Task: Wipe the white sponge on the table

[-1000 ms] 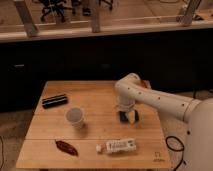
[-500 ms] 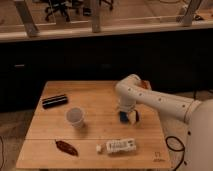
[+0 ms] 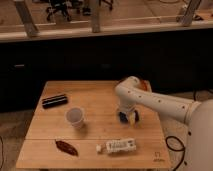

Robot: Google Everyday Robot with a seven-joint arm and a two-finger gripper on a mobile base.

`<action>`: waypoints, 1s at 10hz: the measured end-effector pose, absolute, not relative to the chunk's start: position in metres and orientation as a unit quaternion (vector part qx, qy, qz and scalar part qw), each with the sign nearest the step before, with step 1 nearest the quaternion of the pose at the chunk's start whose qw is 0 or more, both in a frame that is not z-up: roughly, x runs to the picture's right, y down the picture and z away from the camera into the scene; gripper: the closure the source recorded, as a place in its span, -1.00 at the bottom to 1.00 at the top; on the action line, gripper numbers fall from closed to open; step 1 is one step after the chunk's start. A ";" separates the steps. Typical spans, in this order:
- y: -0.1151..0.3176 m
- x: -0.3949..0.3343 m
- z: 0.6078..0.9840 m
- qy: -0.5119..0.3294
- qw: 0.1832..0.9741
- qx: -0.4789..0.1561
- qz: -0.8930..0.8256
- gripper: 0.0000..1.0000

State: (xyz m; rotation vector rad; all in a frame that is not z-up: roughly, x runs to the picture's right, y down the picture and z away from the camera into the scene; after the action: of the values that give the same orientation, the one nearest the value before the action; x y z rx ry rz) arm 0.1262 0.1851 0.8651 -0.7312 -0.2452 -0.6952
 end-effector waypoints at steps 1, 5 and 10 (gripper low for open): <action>0.187 0.127 0.865 -0.117 0.868 -0.350 -0.332 -0.59; 0.196 0.120 0.861 -0.119 0.865 -0.348 -0.341 0.02; 0.202 0.107 0.857 -0.122 0.858 -0.350 -0.356 0.91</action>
State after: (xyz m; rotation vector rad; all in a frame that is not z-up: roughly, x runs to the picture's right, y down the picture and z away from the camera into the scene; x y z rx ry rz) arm 0.1068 0.2018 0.8574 -0.7343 -0.2555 -0.7484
